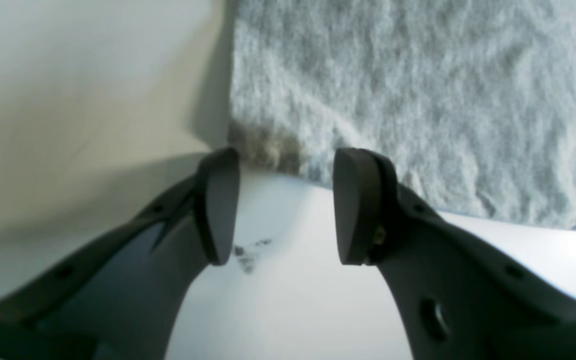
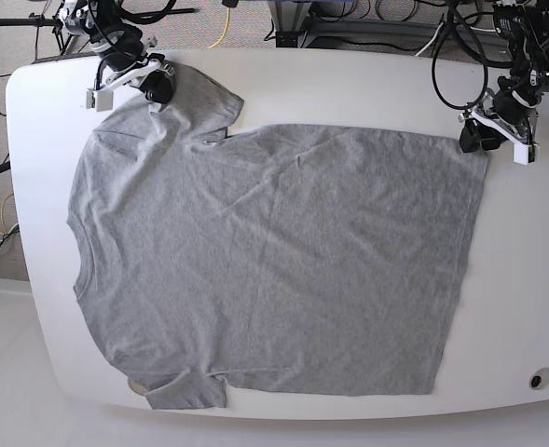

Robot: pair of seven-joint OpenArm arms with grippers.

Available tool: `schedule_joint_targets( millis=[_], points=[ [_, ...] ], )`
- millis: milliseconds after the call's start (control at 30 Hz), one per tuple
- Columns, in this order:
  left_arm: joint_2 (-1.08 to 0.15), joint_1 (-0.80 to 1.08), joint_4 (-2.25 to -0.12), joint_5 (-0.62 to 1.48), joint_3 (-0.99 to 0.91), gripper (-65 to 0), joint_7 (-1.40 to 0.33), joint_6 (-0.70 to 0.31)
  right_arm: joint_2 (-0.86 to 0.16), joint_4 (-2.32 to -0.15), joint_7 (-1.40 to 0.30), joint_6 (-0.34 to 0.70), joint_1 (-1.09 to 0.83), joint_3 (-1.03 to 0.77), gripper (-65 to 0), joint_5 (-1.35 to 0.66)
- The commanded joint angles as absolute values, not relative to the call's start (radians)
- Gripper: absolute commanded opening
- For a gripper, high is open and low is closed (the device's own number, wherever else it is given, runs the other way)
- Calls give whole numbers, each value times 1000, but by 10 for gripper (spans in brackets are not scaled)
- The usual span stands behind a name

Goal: Fold the T-shirt properly

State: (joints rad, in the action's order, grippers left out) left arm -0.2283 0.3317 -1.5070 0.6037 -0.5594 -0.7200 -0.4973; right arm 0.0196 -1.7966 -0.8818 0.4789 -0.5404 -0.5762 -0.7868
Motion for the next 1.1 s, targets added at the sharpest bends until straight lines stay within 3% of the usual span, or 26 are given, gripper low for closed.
schedule_joint_targets(
  millis=[0, 433, 533, 800, 900, 1067],
  points=[
    [-240, 325, -1517, 604, -565, -370, -734, -496, 13, -1811, -868, 490, -536, -581, -640, -809],
    [-245, 329, -1552, 602, -599, -370, -736, -496, 12, -1888, -868, 492, -542, -590, -626, -809],
    [-245, 331, -1586, 602, -630, -370, -736, -496, 10, -1903, -869, 492, -544, -607, -544, -809],
    [-245, 329, -1641, 602, -656, -370, -736, -496, 10, -1906, -869, 492, -567, -631, -186, -809],
    [-245, 329, -1650, 602, -668, -370, -736, -496, 8, -1906, -869, 493, -573, -631, -147, -809],
    [-245, 329, -1655, 601, -694, -370, -736, -496, 8, -1903, -869, 495, -579, -670, -189, -809]
  ],
)
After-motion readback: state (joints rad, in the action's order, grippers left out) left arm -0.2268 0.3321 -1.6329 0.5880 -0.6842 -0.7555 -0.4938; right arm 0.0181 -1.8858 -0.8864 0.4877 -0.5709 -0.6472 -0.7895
